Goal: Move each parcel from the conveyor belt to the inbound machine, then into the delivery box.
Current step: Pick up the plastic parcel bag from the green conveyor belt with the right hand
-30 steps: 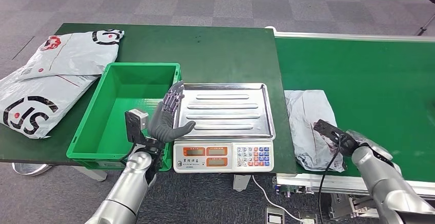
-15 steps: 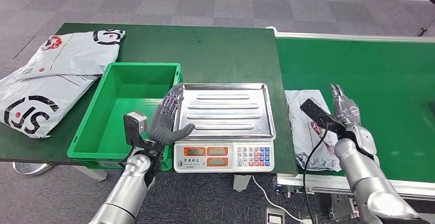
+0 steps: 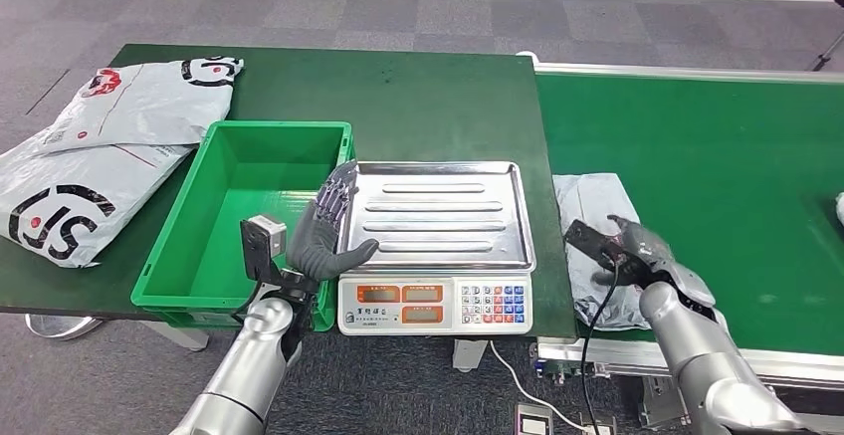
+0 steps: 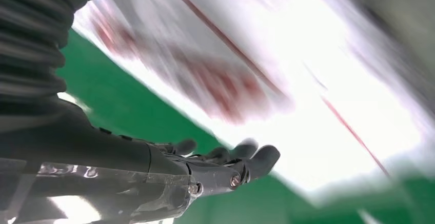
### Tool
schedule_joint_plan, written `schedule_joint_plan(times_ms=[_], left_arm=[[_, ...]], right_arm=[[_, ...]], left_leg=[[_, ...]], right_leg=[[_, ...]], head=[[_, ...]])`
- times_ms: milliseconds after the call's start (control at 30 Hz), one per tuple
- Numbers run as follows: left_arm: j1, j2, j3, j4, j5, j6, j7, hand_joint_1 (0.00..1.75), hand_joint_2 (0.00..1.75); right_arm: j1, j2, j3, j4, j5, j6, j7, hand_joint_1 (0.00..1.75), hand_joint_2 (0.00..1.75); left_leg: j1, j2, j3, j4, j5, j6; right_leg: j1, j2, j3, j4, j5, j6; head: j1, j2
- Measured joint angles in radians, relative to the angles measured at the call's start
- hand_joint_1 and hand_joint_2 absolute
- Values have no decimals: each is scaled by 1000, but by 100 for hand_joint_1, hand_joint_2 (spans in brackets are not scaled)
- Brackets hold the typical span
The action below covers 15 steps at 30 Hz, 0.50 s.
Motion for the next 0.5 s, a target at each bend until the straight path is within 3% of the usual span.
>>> schedule_joint_plan(times_ms=[133,500], left_arm=[[-7,-2,0,8,0,8,0,0,175],[-8,-6,0,18,2,13,0,0,175]], right_arm=[[30,-12,25,31,36,52,60,0,175],[35,-23,45,45,55,65,128,0,175]], left_leg=[[0,0,0,0,0,0],[0,1,1,0,0,0]], right_leg=[[0,1,0,0,0,0],[0,1,1,0,0,0]], head=[[0,0],[0,0]])
